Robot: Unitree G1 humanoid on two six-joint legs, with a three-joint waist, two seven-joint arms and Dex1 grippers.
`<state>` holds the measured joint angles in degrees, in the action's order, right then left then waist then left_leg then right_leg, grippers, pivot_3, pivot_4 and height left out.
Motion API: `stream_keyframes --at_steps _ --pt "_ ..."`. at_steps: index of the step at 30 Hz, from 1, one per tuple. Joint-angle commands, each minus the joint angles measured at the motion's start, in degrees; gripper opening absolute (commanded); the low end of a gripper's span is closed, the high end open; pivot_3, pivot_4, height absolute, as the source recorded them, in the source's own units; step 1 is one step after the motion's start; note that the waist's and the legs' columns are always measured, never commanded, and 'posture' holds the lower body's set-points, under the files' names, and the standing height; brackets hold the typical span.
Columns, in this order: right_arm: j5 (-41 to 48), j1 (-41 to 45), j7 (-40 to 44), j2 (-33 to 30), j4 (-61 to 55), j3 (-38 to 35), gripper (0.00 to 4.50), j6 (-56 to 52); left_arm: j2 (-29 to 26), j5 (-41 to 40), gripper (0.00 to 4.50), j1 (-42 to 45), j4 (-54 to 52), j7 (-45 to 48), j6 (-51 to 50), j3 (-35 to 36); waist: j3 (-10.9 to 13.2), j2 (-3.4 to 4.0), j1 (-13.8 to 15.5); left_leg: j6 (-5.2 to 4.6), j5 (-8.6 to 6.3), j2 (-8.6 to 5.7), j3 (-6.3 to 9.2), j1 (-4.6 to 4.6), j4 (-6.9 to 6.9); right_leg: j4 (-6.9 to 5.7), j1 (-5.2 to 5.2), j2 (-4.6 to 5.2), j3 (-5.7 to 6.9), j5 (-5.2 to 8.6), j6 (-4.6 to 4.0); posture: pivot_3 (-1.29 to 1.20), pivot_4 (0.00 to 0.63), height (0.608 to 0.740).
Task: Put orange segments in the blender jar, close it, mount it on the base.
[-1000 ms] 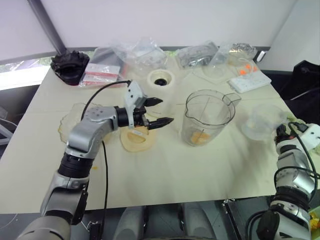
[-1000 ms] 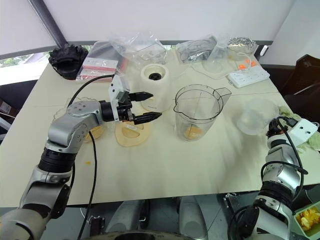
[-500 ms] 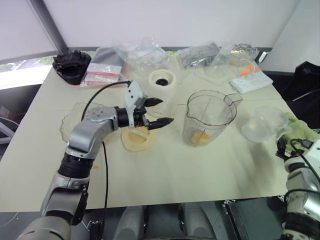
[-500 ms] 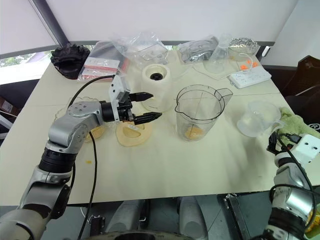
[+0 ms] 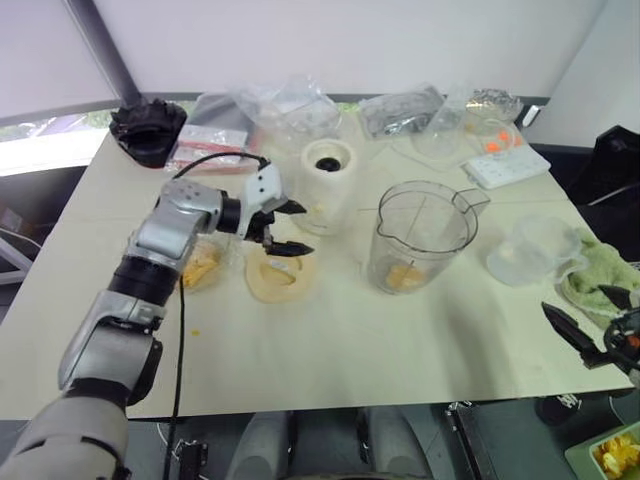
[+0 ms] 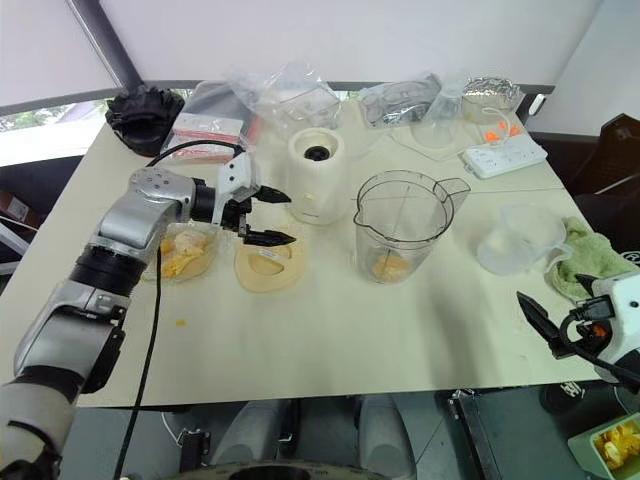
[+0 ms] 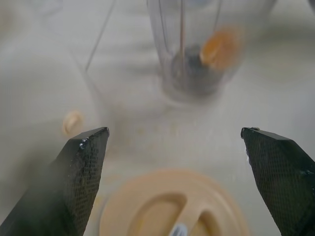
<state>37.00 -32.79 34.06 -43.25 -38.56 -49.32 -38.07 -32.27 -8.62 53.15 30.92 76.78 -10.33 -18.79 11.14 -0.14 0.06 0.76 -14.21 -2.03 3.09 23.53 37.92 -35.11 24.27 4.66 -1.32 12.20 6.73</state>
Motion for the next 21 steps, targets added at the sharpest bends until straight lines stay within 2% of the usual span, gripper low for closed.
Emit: stream_keyframes --at_steps 1,4,5,12,21 --pt "6.8 1.8 -0.6 -2.9 -8.2 -5.5 4.47 -4.7 0.5 4.7 4.50 5.3 9.8 6.6 9.7 -2.6 0.1 -0.10 0.3 -0.02 -0.01 0.00 0.00 0.01 -0.01 0.01 0.04 0.00 -0.01 0.00 -0.01 0.00 0.150 0.740" --pt "11.6 5.9 -5.0 -4.7 -12.8 -5.1 4.50 -8.3 3.3 10.0 3.66 9.6 21.1 5.7 18.4 -4.6 0.2 -0.37 0.7 -0.02 -0.01 0.01 0.04 0.01 0.04 0.02 0.04 0.03 -0.01 -0.02 -0.01 0.00 0.150 0.740" --pt "12.8 7.1 -6.4 -5.0 -13.8 -4.9 4.50 -9.3 4.0 12.0 3.16 10.7 24.2 4.5 21.0 -5.3 0.2 -0.39 0.7 -0.02 -0.01 0.07 0.07 0.01 0.08 0.02 0.01 0.06 0.00 -0.02 -0.01 0.00 0.150 0.740" --pt "15.3 9.2 -10.4 -5.7 -16.3 -4.7 4.50 -12.5 6.2 20.5 3.16 14.1 36.3 2.3 32.7 -7.4 0.3 -0.63 0.8 -0.16 -0.09 0.02 0.10 0.19 0.08 0.09 0.07 0.15 0.00 -0.09 -0.07 0.00 0.150 0.740" --pt "15.3 8.5 -11.3 -5.6 -17.3 -5.1 4.50 -12.4 9.3 28.6 3.16 14.7 41.8 -5.4 36.2 -8.6 0.3 -0.68 0.8 -0.16 -0.09 -0.02 0.16 0.27 0.16 0.03 0.11 0.18 0.04 -0.17 0.13 0.00 0.150 0.740"
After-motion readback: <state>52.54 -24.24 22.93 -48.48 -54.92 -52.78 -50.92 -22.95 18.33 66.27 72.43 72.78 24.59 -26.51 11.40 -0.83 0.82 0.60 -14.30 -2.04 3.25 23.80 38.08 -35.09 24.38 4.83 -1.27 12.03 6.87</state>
